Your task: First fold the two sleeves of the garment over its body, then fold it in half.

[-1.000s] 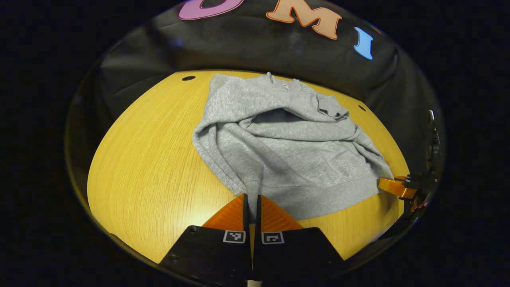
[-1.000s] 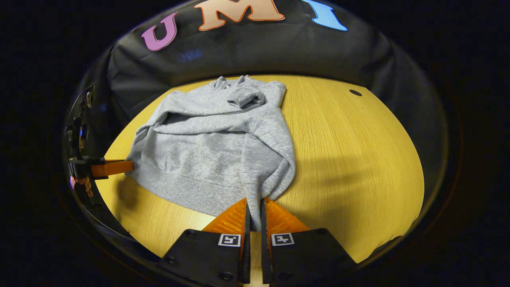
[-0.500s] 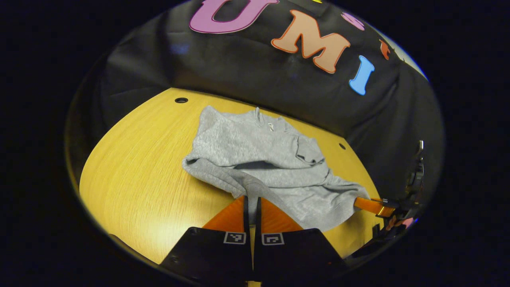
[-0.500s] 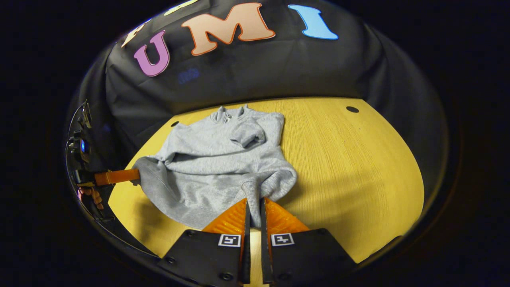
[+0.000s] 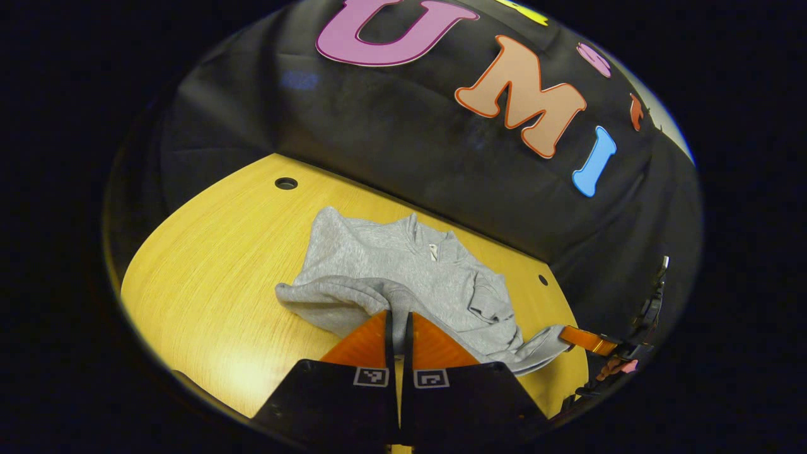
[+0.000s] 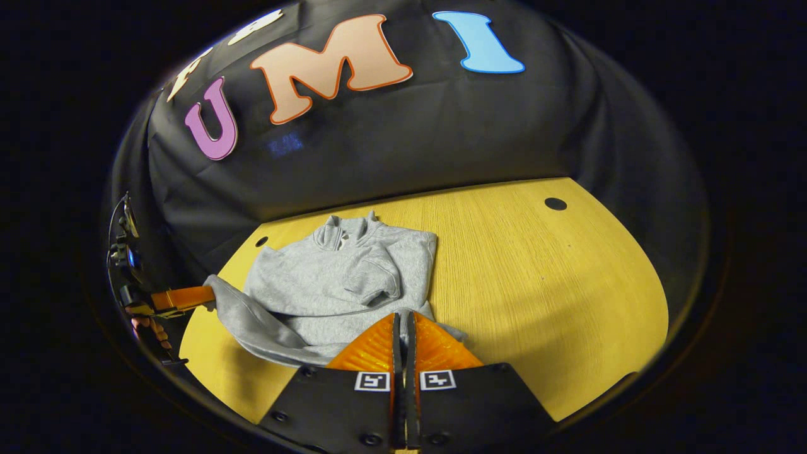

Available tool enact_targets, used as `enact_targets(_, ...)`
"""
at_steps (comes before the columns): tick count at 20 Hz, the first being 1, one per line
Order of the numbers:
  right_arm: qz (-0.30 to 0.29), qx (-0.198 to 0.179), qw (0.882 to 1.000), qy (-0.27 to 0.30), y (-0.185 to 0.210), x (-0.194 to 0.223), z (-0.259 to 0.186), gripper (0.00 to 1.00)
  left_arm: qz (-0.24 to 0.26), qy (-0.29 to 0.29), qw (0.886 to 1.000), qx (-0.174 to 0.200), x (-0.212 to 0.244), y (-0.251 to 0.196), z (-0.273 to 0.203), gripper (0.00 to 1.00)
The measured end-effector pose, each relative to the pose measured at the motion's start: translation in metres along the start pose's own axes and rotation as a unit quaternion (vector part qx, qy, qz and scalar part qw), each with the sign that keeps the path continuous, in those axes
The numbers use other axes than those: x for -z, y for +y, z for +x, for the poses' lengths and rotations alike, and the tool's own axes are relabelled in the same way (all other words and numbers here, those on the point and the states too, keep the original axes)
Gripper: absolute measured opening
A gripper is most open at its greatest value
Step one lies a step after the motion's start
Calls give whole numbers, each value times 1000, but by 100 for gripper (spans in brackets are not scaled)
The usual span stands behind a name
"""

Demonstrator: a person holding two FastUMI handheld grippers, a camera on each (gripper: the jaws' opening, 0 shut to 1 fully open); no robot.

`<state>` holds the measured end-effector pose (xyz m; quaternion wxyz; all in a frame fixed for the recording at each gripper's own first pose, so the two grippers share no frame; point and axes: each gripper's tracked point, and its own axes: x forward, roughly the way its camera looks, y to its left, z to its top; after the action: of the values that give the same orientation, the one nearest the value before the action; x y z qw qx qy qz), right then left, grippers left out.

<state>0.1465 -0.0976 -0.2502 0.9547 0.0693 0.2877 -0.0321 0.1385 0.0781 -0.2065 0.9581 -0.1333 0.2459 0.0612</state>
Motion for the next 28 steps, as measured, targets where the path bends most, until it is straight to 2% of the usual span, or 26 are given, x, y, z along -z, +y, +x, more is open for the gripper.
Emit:
enact_targets(4,-28,3,1000,1,1,-5,20,3,-2,-2,1000,-15,-12,5,23,0)
enact_targets(8,-81,2,997,-15,10,-30,36,2,-4,-8,999,-32,-29,10,47,0)
enact_targets(14,-127,-8,991,-34,31,-71,85,2,-48,-12,996,-79,-38,39,81,0)
enact_targets(17,-138,0,990,-5,28,-60,120,2,-70,18,992,-105,-21,58,99,0)
enact_targets(20,-165,4,985,38,24,-27,150,3,-60,33,991,-118,-11,67,114,0)
enact_targets(21,-168,0,985,48,25,-19,157,3,-54,35,990,-124,-10,71,117,5)
enact_targets(23,-157,-2,987,42,27,-22,158,10,-39,42,990,-127,-8,72,119,15)
enact_targets(24,-152,3,988,40,24,-25,159,24,-28,45,990,-127,-9,73,119,16)
enact_targets(26,-128,3,991,41,20,-32,149,60,-3,46,988,-144,-12,82,115,30)
enact_targets(28,-97,-6,995,29,20,-44,140,91,0,36,991,-133,-23,77,105,63)
